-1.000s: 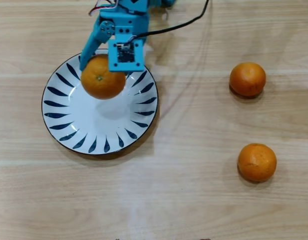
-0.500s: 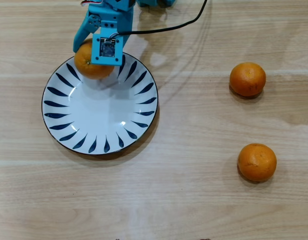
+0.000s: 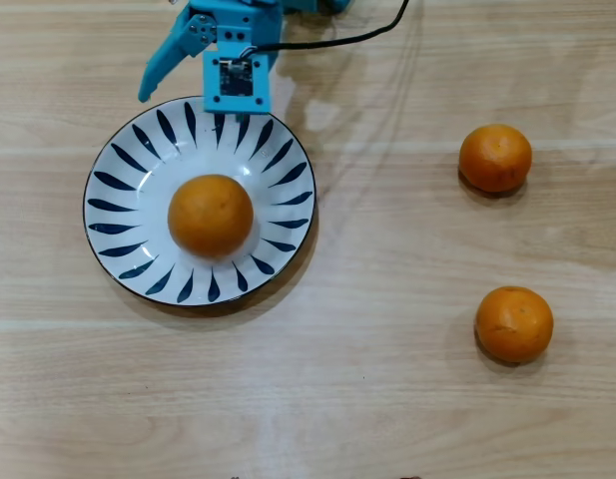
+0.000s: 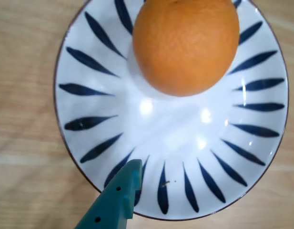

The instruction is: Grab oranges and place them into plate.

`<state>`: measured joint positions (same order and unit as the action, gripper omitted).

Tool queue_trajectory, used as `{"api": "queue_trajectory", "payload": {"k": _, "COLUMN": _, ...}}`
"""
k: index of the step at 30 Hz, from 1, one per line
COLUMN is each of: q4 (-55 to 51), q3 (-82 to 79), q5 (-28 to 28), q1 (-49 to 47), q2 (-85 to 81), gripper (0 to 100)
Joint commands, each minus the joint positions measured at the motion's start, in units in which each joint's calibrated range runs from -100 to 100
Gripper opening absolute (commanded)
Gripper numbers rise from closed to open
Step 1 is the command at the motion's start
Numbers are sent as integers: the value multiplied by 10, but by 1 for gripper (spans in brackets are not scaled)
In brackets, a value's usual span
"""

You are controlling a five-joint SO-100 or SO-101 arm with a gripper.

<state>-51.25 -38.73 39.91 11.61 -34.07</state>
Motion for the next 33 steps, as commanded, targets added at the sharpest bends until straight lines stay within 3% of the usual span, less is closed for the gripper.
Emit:
{"api": "queue_trajectory", "payload": {"k": 1, "q4": -2, "q3": 37, "q5": 3, "q1": -66, "q2": -51, "gripper": 19}}
{"api": "queue_trajectory", "payload": {"k": 6, "q4": -3, "q3": 30, "q5": 3, "q1": -172, "q2": -111, "gripper": 3}}
{"api": "queue_trajectory", "payload": {"k": 10, "q4": -2, "q3": 30, "q5": 9, "q1": -262, "q2": -142, "gripper": 2}}
{"api": "queue_trajectory", "payload": {"k": 14, "q4": 23, "q3": -37, "q5": 69, "q1": -355, "q2": -170, "gripper": 2}}
{"api": "queue_trajectory", "payload": {"k": 23, "q4": 537, "q3": -329, "q5": 78, "q1": -451, "q2": -171, "gripper": 2}}
{"api": "queue_trajectory", "payload": {"k": 30, "q4": 566, "q3": -327, "q5": 81, "q1": -487, "q2": -105, "gripper": 3}}
{"api": "queue_trajectory", "payload": {"k": 33, "q4": 563, "q3": -313, "q5": 110, "q1": -506, "q2": -70, "gripper": 11}}
